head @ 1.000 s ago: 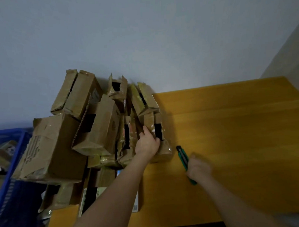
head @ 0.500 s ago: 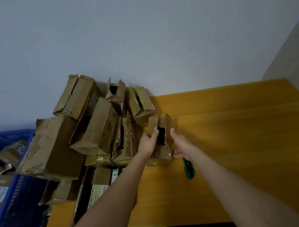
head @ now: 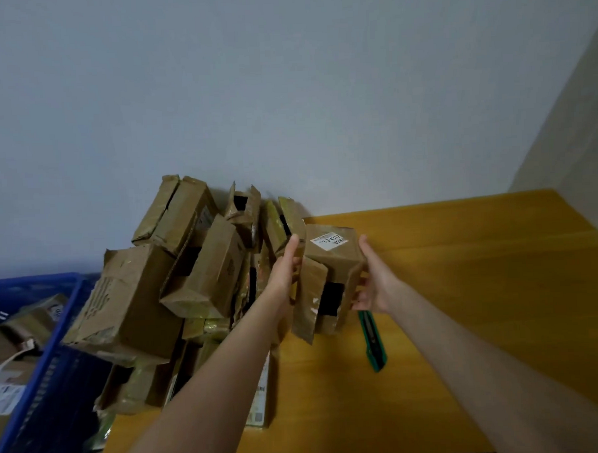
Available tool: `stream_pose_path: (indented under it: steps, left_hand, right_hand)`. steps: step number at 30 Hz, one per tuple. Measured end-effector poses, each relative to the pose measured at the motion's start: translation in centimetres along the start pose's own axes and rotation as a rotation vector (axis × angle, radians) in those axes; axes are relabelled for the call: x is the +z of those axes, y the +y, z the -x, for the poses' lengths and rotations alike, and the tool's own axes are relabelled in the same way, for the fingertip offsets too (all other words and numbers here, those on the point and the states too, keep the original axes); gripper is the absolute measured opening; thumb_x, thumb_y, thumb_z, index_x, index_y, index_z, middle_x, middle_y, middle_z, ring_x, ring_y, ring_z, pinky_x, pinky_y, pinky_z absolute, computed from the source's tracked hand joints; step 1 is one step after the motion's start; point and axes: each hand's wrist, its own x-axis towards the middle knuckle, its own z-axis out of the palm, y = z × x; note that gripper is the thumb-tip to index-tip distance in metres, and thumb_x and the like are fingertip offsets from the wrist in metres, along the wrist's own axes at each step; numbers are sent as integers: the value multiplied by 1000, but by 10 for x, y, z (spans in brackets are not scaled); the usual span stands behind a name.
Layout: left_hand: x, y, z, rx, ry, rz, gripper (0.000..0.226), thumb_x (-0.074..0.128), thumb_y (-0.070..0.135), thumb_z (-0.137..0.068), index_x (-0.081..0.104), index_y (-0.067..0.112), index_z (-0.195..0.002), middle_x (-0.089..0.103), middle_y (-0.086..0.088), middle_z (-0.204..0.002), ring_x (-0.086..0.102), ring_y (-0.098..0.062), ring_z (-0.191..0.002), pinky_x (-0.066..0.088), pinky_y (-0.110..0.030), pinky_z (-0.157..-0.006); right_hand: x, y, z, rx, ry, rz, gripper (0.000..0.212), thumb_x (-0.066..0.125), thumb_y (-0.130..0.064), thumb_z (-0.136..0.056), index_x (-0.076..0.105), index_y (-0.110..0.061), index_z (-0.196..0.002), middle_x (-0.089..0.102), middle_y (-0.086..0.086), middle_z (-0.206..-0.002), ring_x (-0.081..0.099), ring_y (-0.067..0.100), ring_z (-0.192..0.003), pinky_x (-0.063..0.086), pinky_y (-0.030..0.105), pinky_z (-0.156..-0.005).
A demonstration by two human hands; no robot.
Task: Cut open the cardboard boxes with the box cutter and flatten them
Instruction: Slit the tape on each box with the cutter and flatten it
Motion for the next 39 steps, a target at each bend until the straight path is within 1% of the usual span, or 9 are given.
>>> stream_pose_path:
  steps: [4, 8, 10, 16, 20, 23, 30, 35, 39]
  left_hand:
    - [-9, 5, -2, 10, -21, -41, 73, 60, 66, -78, 51, 15, -130, 66, -7, -115, 62, -25, -104, 50, -39, -87]
    - [-19, 11, -1, 107, -123, -88, 47, 46, 18, -91, 43, 24, -137, 58, -9, -121, 59, -22, -98, 49, -29, -71]
    - [-22, 13, 2, 131, -156, -107, 53, 42, 6, -86, 48, 23, -136, 60, -8, -116, 59, -23, -97, 48, -30, -69]
    - [-19, 6, 4, 117, -156, -88, 27, 58, 36, -93, 59, 14, -108, 67, -6, -102, 65, -22, -90, 50, -33, -74]
    - [-18, -12, -9, 225, -73, -212, 62, 71, 25, -84, 39, 17, -136, 52, -5, -127, 61, -22, -105, 55, -36, -84]
    - [-16, -20, -15, 236, -108, -361, 101, 80, 40, -66, 26, 25, -150, 39, -6, -141, 54, -23, -118, 55, -41, -92]
    - [5, -38, -24, 211, 19, -1189, 114, 67, 69, -72, 5, 19, -155, 22, -12, -153, 29, -32, -140, 29, -55, -112]
    - [24, -57, -27, 131, -15, -1299, 117, 72, 58, -74, -5, 20, -154, 14, -13, -151, 23, -36, -140, 28, -59, -110]
    - [32, -77, -31, 118, 13, -1332, 115, 72, 54, -76, -6, 22, -154, 10, -11, -153, 20, -37, -141, 29, -60, -109]
  right_hand:
    - [1, -5, 11, -51, -71, 21, 72, 67, -55, -76, 44, -27, -138, 53, 14, -129, 61, 36, -97, 56, 44, -72]
    - [-2, -9, 14, -142, -140, 80, 91, 63, -7, -81, 14, -39, -151, 48, 17, -138, 62, 38, -104, 56, 43, -67]
    - [0, -10, 17, -171, -169, 145, 76, 56, 3, -84, 30, -31, -147, 56, 18, -128, 64, 35, -101, 57, 44, -70]
    - [10, 4, 12, -274, -47, 216, 14, 59, -22, -94, 59, -12, -104, 66, 12, -112, 65, 26, -99, 53, 47, -91]
    - [13, 12, 1, -343, 60, 255, 64, 67, 2, -85, 40, -20, -139, 57, 6, -110, 63, 23, -100, 56, 37, -74]
    - [12, 21, -3, -291, 86, 271, 88, 70, 5, -80, 22, -17, -151, 55, 2, -103, 61, 24, -105, 54, 43, -89]
    - [7, 49, -11, -222, 152, 332, 51, 55, -2, -94, 40, -16, -140, 56, 7, -112, 61, 24, -103, 52, 34, -88]
    - [-22, 77, -43, -193, 473, 892, 30, 56, -19, -94, 51, -16, -124, 58, 6, -119, 58, 26, -107, 51, 38, -88]
    - [-44, 104, -50, -8, 529, 1137, 50, 66, -34, -88, 41, -14, -126, 50, 8, -123, 57, 29, -105, 52, 39, -79]
